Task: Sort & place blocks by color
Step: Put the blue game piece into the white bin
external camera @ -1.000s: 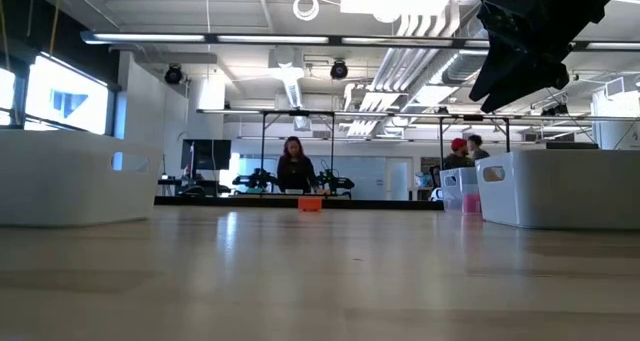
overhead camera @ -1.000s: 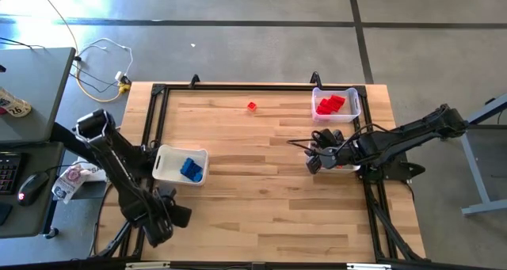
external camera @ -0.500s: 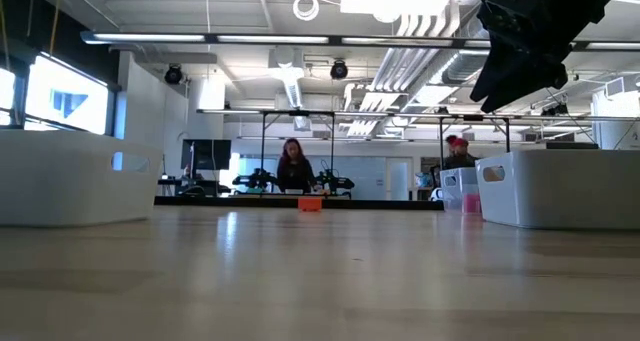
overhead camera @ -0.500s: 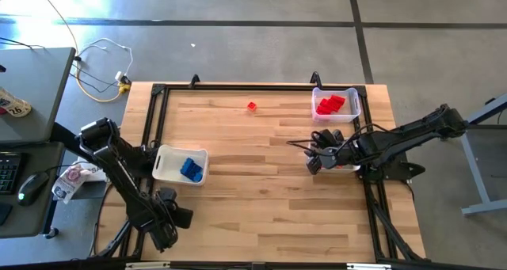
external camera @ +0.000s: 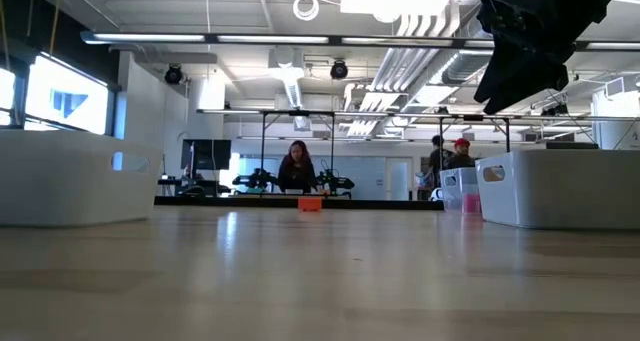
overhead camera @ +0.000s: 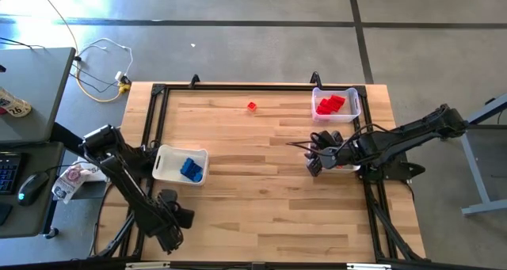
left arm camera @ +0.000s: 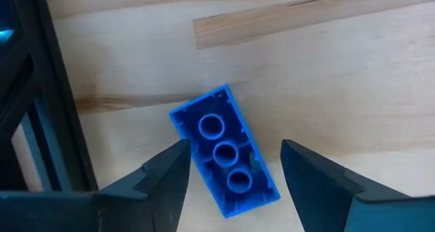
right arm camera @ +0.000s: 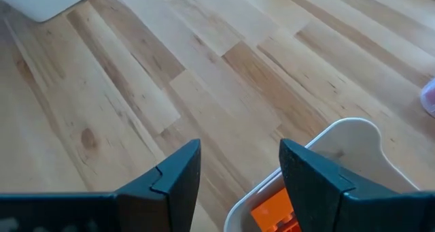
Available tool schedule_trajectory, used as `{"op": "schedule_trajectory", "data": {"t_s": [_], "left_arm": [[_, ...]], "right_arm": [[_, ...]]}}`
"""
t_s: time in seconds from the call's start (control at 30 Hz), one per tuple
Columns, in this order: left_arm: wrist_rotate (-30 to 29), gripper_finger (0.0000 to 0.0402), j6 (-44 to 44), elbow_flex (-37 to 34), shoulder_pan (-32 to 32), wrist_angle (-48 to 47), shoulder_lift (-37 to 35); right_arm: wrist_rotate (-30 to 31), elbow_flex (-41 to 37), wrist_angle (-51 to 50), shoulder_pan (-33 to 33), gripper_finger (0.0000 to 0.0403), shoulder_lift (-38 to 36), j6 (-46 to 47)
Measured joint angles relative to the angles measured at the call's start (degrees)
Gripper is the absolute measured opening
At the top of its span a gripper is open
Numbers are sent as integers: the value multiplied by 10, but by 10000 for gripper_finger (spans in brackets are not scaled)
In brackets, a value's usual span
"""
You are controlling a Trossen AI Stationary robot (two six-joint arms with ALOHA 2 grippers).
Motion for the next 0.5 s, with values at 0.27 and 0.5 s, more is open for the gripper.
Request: {"op": "schedule_trajectory", "data": {"t_s": [0.27, 0.5], "left_arm": [[1, 213, -1, 0, 4, 10, 16], [2, 213, 1, 0, 4, 13, 15]], "right_arm": [[-15, 0, 0, 0, 185, 0, -4], [-15, 0, 0, 0, 185, 0, -4]]}}
